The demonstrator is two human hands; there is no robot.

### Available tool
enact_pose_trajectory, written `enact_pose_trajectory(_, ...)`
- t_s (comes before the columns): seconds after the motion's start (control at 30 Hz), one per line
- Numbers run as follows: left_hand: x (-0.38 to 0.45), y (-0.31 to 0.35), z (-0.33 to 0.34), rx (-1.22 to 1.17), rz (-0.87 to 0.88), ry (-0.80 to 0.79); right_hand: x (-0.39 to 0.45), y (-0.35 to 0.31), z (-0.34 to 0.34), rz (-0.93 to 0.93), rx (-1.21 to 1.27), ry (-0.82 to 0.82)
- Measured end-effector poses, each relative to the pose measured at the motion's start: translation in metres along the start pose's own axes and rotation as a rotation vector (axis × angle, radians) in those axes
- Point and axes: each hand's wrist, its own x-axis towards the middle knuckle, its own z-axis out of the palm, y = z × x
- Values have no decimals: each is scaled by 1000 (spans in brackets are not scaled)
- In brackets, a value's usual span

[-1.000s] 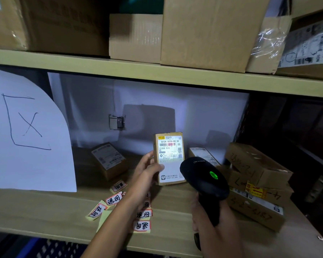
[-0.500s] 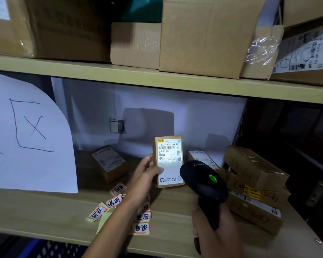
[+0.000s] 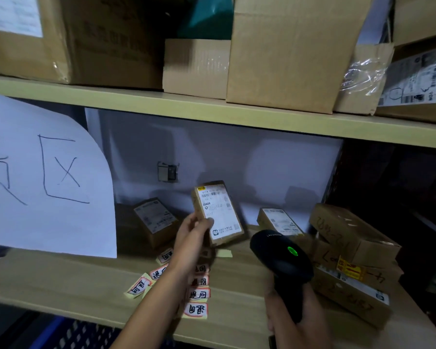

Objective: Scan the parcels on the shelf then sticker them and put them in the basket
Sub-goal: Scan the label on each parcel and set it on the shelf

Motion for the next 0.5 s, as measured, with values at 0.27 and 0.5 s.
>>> enact_pose_trajectory(0.27,2,40,-57,63,101,237,7,30,14,118,-27,-145)
enact_pose_trajectory(0.5,-12,14,-52,369,32,85,5,33,38,100,-34,-148)
